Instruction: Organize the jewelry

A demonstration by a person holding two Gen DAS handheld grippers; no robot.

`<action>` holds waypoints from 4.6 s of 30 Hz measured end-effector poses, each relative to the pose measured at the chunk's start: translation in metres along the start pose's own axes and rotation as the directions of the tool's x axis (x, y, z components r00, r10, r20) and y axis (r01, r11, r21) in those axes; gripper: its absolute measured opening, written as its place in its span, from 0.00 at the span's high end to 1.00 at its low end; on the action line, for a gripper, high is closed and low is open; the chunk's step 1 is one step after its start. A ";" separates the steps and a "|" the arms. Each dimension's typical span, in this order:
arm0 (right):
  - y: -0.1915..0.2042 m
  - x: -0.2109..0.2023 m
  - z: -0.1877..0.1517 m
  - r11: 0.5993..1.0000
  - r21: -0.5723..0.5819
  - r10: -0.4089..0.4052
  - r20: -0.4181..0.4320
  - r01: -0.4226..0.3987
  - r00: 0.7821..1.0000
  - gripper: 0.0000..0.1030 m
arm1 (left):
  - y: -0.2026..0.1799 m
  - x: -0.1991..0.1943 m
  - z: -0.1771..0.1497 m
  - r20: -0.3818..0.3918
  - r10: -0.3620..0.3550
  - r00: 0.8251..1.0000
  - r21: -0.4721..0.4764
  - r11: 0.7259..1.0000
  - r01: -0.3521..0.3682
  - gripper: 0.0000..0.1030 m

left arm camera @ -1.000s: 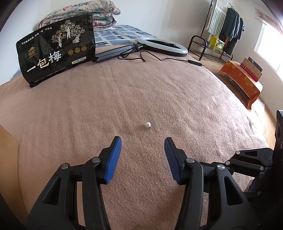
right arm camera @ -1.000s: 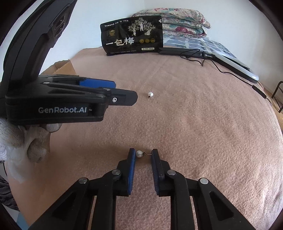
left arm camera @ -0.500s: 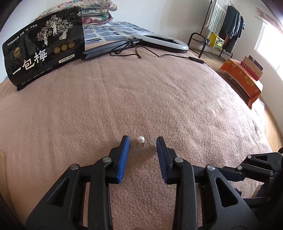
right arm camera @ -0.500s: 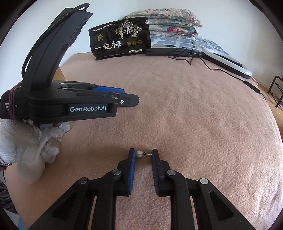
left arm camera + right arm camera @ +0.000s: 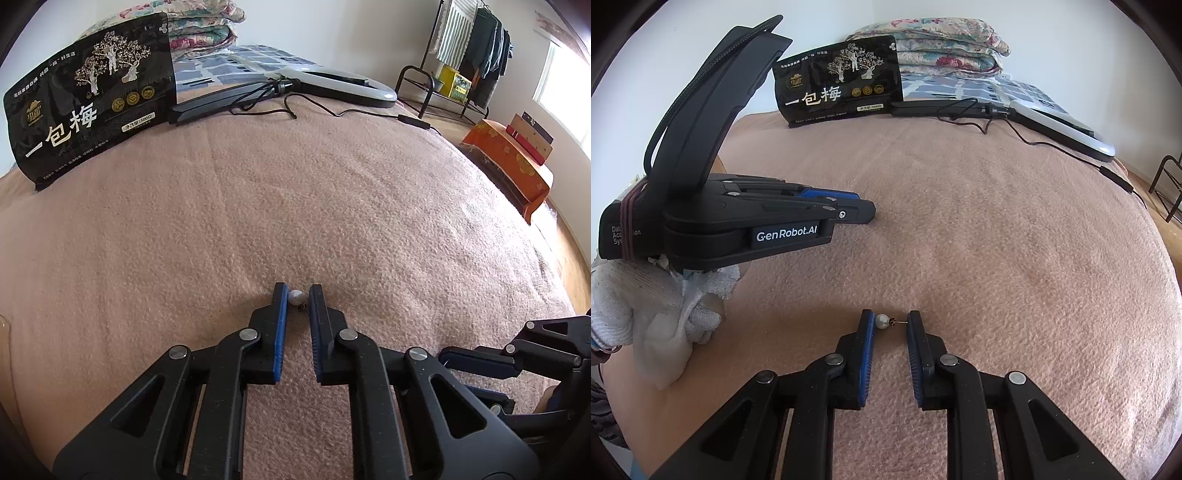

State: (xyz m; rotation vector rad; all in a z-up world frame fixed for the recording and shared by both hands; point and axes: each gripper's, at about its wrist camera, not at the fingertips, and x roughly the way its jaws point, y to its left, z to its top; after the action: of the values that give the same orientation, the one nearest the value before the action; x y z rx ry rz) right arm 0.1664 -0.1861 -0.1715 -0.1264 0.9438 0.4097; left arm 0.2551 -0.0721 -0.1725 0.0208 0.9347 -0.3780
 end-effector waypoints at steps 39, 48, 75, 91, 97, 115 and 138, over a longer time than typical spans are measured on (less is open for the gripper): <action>0.047 -0.094 0.022 0.999 -0.019 -0.026 0.144 0.029 0.989 0.85 | 0.007 -0.160 -0.016 0.181 0.046 0.982 -0.018 0.999 -0.044 0.93; 0.085 -0.118 0.035 0.998 -0.065 0.003 0.191 0.009 0.982 0.84 | 0.017 -0.215 -0.029 0.239 0.076 0.968 -0.023 0.997 -0.073 0.93; 0.071 -0.120 0.020 1.000 0.020 -0.012 0.159 0.009 0.987 0.84 | 0.042 -0.208 -0.062 0.179 0.061 0.982 -0.071 0.996 -0.049 0.93; 0.003 -0.092 -0.010 0.992 0.119 -0.059 0.101 0.047 0.993 0.84 | -0.004 -0.077 -0.032 0.059 0.005 0.998 -0.044 0.999 -0.003 0.66; -0.008 -0.079 -0.015 0.991 0.125 -0.061 0.081 0.050 0.995 0.84 | -0.008 -0.044 -0.025 0.049 0.043 0.998 -0.030 0.999 -0.042 0.66; -0.014 -0.065 -0.012 0.992 0.123 -0.051 0.068 0.042 0.996 0.84 | -0.006 -0.019 -0.023 0.031 0.063 0.998 -0.015 0.998 -0.062 0.93; 0.028 -0.098 0.008 0.998 0.059 -0.036 0.131 0.029 0.991 0.84 | 0.013 -0.118 -0.022 0.164 0.099 0.981 -0.058 0.994 -0.091 0.94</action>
State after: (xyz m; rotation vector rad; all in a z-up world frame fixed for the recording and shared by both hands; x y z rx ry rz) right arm 0.1108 -0.1859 -0.0862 -0.0621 0.8215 0.3563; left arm 0.1796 -0.0193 -0.0943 -0.0118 0.7744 -0.2632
